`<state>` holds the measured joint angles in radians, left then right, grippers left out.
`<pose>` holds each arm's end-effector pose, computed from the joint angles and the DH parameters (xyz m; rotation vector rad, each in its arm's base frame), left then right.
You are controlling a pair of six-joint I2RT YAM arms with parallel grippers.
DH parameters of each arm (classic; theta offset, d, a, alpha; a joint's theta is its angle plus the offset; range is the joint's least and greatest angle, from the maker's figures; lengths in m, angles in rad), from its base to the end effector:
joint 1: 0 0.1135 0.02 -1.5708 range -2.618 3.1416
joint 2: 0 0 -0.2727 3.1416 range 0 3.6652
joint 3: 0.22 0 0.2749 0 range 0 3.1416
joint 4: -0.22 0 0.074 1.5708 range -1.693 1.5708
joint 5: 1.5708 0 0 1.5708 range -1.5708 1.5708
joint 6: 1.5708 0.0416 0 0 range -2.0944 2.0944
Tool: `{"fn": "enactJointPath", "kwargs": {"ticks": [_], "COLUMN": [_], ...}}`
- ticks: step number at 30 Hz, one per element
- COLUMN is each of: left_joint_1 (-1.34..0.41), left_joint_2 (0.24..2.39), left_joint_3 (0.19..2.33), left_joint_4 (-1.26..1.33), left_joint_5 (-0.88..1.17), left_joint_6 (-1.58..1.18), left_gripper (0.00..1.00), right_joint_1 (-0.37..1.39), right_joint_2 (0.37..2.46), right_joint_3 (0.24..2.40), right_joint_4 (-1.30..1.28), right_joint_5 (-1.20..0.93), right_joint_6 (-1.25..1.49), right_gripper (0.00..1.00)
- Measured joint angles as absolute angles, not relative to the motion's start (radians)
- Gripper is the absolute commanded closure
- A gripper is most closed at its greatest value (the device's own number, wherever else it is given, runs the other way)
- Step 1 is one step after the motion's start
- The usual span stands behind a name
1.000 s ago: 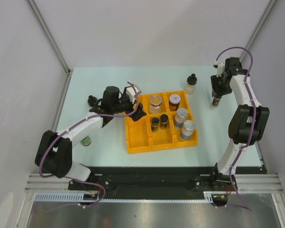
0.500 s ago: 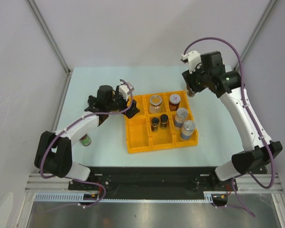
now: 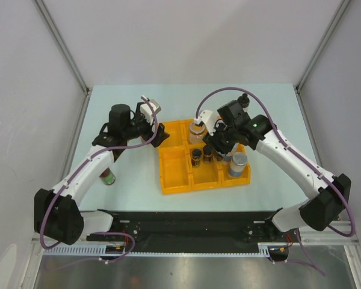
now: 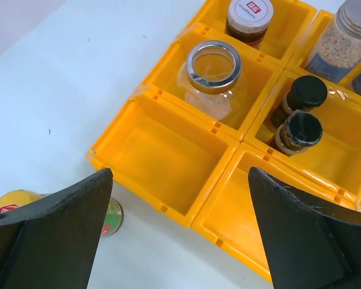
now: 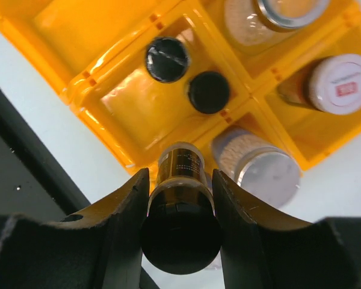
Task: Organize the condiment bottles
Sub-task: Place the bottle in the storage box.
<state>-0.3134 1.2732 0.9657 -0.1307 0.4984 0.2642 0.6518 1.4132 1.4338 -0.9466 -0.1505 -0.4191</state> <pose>0.2926 -0.1157 0.3033 0.8645 1.7933 -0.5307 0.2454 0.1951 0.3563 -1.3317 2.1211 0.2846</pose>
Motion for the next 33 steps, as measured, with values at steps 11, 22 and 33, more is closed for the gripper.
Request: {"fn": "enactJointPath", "kwargs": {"ticks": [11,22,33], "left_joint_1": [-0.313,-0.313,-0.313], "left_joint_2": [1.242,1.239,1.218], "left_joint_3": [0.966,0.966,0.965], "left_joint_4": [-0.195,-0.205,-0.204], "left_joint_5": [0.492,0.491,0.498], "left_joint_6": [0.282,0.289,0.289], "left_gripper": [0.0,0.0,0.0], "right_joint_1": [0.741,0.768,0.758], "right_joint_2": [1.464,1.545,1.586], "right_joint_3": [1.375,1.192,1.129], "right_joint_4": [-0.847,-0.72,-0.608], "right_joint_5": [-0.301,-0.305,-0.268], "right_joint_6": [-0.465,-0.491,-0.506], "right_gripper": [1.0,1.0,0.83]}}
